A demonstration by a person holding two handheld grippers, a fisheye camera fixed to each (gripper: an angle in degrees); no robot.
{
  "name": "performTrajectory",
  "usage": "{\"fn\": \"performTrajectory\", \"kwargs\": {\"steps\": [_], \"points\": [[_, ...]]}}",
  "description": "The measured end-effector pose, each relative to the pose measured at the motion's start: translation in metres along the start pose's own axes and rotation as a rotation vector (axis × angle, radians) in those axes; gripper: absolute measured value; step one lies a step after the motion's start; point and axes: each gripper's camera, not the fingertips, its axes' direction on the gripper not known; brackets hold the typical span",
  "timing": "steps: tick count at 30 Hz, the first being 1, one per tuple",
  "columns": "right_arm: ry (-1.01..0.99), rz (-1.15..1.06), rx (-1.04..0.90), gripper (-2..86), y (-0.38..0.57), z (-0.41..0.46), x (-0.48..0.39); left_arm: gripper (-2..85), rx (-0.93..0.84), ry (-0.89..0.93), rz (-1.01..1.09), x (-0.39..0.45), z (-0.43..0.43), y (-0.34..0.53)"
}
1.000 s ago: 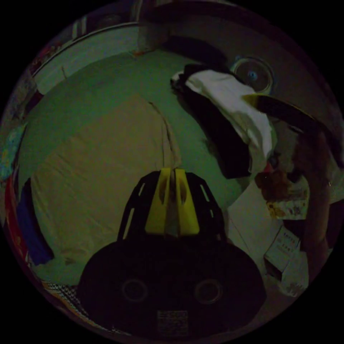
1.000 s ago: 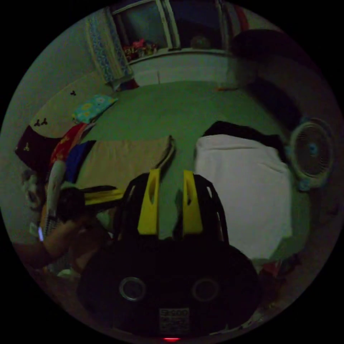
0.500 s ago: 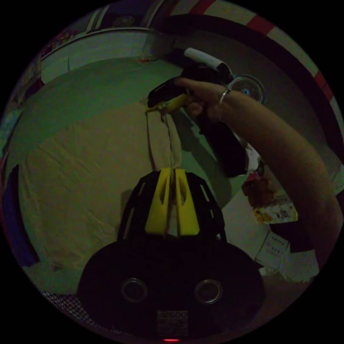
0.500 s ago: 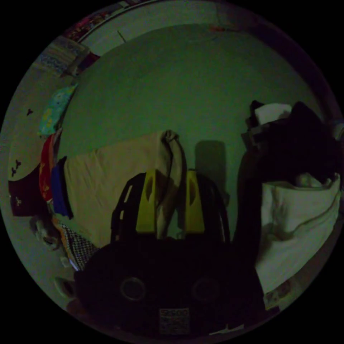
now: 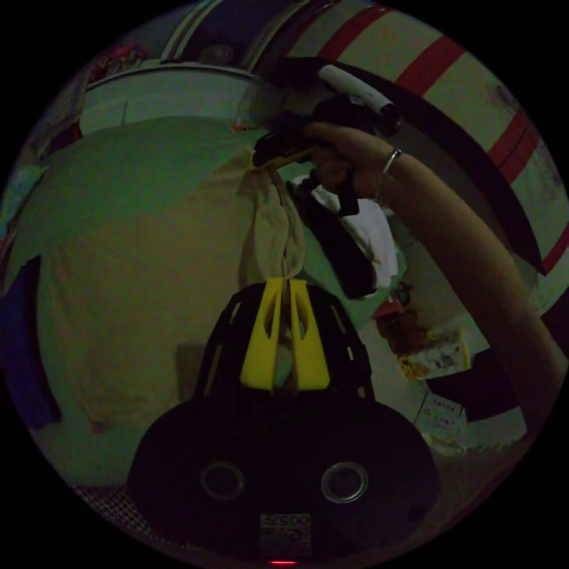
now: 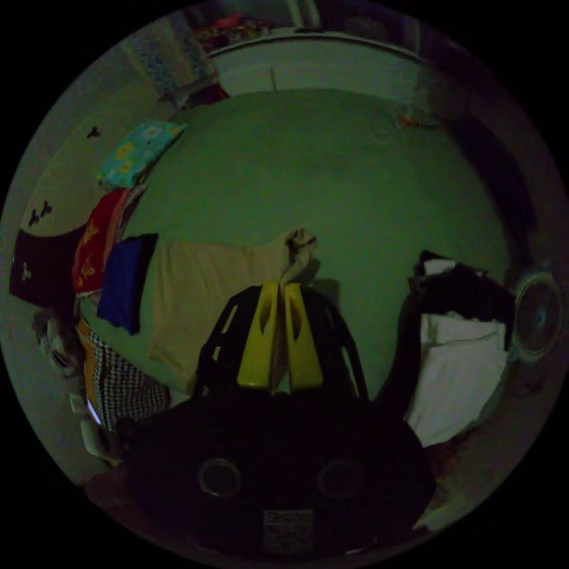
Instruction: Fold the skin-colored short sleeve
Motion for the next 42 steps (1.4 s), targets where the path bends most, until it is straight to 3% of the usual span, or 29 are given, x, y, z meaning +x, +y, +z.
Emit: {"fn": "performTrajectory", "kwargs": {"steps": [8, 13, 16, 18, 23, 27, 30, 35, 42], "points": [[-0.092, -0.197, -0.001, 0.3, -0.06, 0.039, -0.191, 3.3, 0.075, -0.178, -0.157, -0.096, -0.121, 0.07], [-0.044, -0.254, 0.021, 4.4, -0.064, 0.07, -0.241, 4.8, -0.01, -0.401, -0.528, -0.202, -0.153, 0.142], [-0.081, -0.344, 0.075, 6.5, -0.042, 0.067, -0.233, 5.1, 0.006, -0.388, -0.632, -0.24, -0.166, 0.179], [-0.114, -0.369, 0.085, 8.1, -0.025, 0.069, -0.218, 5.9, 0.024, -0.367, -0.635, -0.253, -0.171, 0.191], [-0.236, -0.387, -0.098, 11.6, 0.037, 0.111, -0.187, 10.4, 0.006, -0.266, -0.592, -0.281, -0.164, 0.195], [-0.276, -0.358, -0.208, 12.1, 0.07, 0.147, -0.202, 11.1, -0.087, -0.266, -0.6, -0.305, -0.146, 0.197], [-0.174, -0.369, -0.178, 10.2, 0.085, 0.163, -0.227, 9.6, -0.12, -0.337, -0.599, -0.314, -0.148, 0.201], [-0.003, -0.532, -0.174, 2.3, 0.118, 0.16, -0.262, 5.8, -0.101, -0.29, -0.588, -0.322, -0.176, 0.211], [0.011, -0.499, -0.248, 2.4, 0.189, 0.156, -0.268, 5.5, -0.133, -0.246, -0.586, -0.317, -0.19, 0.252]]}}
